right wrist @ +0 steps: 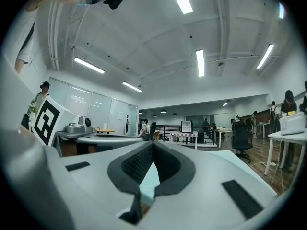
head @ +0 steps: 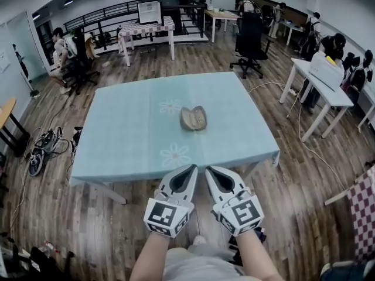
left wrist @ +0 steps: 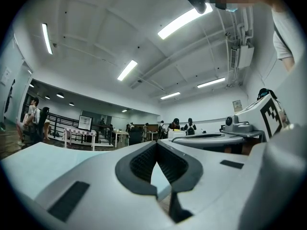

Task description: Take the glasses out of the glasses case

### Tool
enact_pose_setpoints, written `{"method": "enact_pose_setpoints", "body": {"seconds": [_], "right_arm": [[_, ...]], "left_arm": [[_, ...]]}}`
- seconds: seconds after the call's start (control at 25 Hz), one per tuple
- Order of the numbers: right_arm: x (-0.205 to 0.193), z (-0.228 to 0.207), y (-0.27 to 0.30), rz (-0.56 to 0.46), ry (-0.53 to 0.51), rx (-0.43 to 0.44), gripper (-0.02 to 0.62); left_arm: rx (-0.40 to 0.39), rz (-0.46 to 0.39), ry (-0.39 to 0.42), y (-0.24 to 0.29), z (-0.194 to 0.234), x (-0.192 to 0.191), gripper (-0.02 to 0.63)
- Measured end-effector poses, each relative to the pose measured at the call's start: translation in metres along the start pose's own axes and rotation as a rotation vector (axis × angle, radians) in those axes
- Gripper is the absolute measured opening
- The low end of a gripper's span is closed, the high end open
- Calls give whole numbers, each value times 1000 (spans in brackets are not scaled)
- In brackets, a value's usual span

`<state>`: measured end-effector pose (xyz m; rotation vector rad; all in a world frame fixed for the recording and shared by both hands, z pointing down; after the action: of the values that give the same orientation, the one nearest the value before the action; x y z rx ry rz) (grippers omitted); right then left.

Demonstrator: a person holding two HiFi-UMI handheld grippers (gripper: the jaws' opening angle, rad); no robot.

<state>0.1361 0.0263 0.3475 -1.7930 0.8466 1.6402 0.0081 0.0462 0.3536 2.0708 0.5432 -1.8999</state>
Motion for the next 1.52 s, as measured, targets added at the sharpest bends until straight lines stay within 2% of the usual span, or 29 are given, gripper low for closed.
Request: {"method": "enact_pose_setpoints", "body": {"seconds": [0.68, 1.04, 1.52], "right_arm": [[-14, -46, 49, 36, 37, -27, 6], [-10, -71, 114, 37, 25, -61, 6], [-14, -107, 202, 60, 36, -116, 6]], "left_arm": [[12, 40, -24, 49, 45, -25, 8], [-30, 35, 0, 94, 107, -27, 8], [-90, 49, -10, 153, 188, -43, 8]]}}
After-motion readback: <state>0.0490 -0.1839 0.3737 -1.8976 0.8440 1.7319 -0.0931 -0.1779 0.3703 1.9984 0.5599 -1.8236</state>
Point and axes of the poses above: the fingertips, and each gripper's own axes: y forward along the fingers, z to its left, x out of its top, the point moved 8 cm from there along -y, backward along the fingers, and after that the axes turned 8 degrees about y, right-handed, at the moved point
